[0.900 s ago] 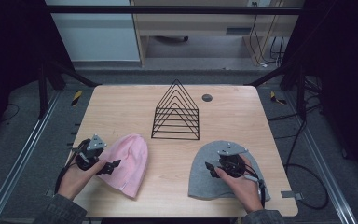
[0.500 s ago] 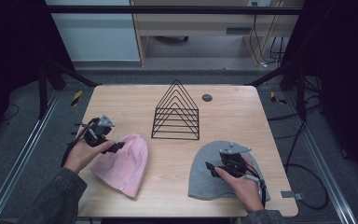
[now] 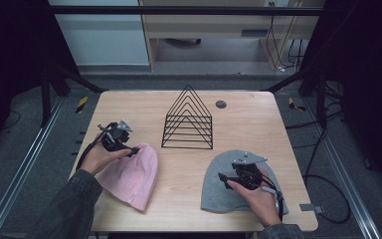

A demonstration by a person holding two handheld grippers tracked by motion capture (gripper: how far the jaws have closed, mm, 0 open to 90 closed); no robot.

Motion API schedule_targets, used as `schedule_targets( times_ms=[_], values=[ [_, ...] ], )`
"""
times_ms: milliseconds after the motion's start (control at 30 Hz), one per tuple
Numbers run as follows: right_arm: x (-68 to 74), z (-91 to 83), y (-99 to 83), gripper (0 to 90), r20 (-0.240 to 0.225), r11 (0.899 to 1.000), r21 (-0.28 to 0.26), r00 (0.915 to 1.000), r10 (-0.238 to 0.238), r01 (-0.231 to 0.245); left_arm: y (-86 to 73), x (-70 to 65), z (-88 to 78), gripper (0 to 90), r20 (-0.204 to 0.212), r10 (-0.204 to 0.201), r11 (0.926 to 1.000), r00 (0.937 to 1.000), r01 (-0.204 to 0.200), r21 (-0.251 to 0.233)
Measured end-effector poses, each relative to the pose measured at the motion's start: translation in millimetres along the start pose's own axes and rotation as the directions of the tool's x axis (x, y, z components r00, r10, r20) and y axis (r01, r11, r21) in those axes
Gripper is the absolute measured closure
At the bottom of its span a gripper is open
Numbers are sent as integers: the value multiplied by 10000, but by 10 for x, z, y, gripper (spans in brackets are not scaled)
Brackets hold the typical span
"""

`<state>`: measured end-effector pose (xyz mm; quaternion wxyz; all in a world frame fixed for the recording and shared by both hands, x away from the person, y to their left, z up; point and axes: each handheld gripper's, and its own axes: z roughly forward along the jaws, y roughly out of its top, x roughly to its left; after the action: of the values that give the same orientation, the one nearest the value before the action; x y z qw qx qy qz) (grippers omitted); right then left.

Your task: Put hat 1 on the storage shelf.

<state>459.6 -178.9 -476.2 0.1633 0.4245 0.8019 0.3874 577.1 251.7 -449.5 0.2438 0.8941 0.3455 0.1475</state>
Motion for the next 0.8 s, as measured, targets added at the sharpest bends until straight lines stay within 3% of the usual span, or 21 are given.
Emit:
schedule_targets(
  times_ms=[100, 300, 400, 500, 533, 600, 633, 800],
  values=[
    [18, 16, -1, 338, -91, 10000, 57, 10000, -24, 25, -31, -15, 108, 393, 597, -82, 9997, 9982, 68, 227],
    [22, 3, 16, 353, -101, 9999, -134, 9999, -12, 10, -55, -71, 48, 796, 751, -28, 9999, 9972, 16, 161],
    [35, 4, 22, 355, -107, 9999, -167, 9999, -1, -1, -65, -108, -72, 827, 639, -281, 9992, 9976, 298, -256],
    [43, 4, 26, 355, -69, 9997, -228, 9999, -76, 74, -62, -160, -209, 829, 489, -284, 9977, 9984, 313, -605],
    [44, 4, 28, 355, -100, 9997, -254, 9999, -9, 6, -30, -237, -401, 829, 266, -169, 9947, 9995, 195, -1005],
    [40, 10, 27, 353, -111, 9996, -275, 9999, 6, -9, -11, -274, -496, 828, 141, -101, 9927, 9998, 117, -1200],
    [38, 10, 27, 353, -121, 9996, -272, 9999, -43, 40, 25, -341, -677, 829, 42, 84, 9866, 10000, -76, -1631],
    [47, -1, 30, 346, -156, 9994, -335, 9999, -7, 2, 88, -473, -976, 829, -156, 337, 9752, 9993, -363, -2185]
  ],
)
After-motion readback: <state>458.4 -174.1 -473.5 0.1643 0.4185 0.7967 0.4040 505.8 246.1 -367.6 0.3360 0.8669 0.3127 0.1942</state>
